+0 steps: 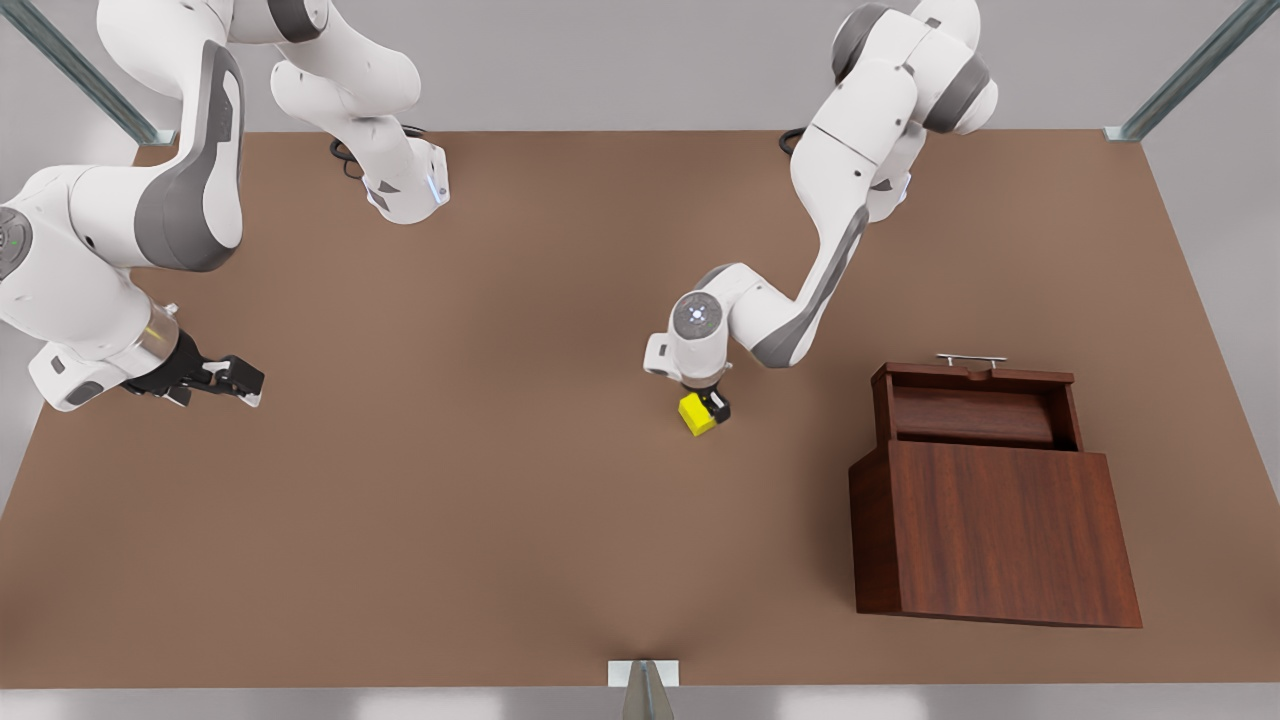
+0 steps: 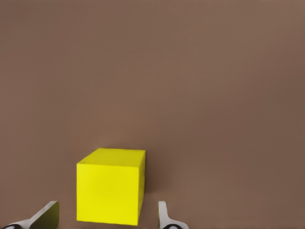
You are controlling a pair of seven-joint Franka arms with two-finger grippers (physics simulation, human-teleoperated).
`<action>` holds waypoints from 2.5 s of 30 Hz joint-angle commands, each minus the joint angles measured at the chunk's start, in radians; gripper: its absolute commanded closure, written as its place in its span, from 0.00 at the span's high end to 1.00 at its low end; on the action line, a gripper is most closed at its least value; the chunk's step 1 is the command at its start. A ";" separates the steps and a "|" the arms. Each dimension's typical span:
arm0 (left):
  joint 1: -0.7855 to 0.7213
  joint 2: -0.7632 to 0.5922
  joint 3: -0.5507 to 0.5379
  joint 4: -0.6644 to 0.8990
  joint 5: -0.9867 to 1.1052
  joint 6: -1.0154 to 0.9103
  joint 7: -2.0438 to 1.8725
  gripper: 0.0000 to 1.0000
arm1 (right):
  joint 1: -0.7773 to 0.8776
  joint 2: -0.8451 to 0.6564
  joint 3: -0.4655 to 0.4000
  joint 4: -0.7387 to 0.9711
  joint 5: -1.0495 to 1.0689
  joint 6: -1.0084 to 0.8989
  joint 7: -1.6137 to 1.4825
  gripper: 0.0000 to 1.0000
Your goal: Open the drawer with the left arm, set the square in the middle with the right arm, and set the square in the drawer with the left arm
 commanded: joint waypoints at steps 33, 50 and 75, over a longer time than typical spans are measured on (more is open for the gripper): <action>0.001 0.112 0.011 0.003 0.050 0.076 -0.015 0.78 | -0.003 0.009 0.000 0.000 0.002 0.002 0.000 1.00; 0.015 -0.114 0.020 0.041 0.010 -0.168 0.023 0.72 | -0.005 0.011 0.000 0.000 0.003 0.003 0.000 1.00; 0.035 -0.250 0.644 -0.034 -0.153 -0.409 1.195 1.00 | -0.035 0.018 -0.008 0.043 0.005 0.000 0.002 1.00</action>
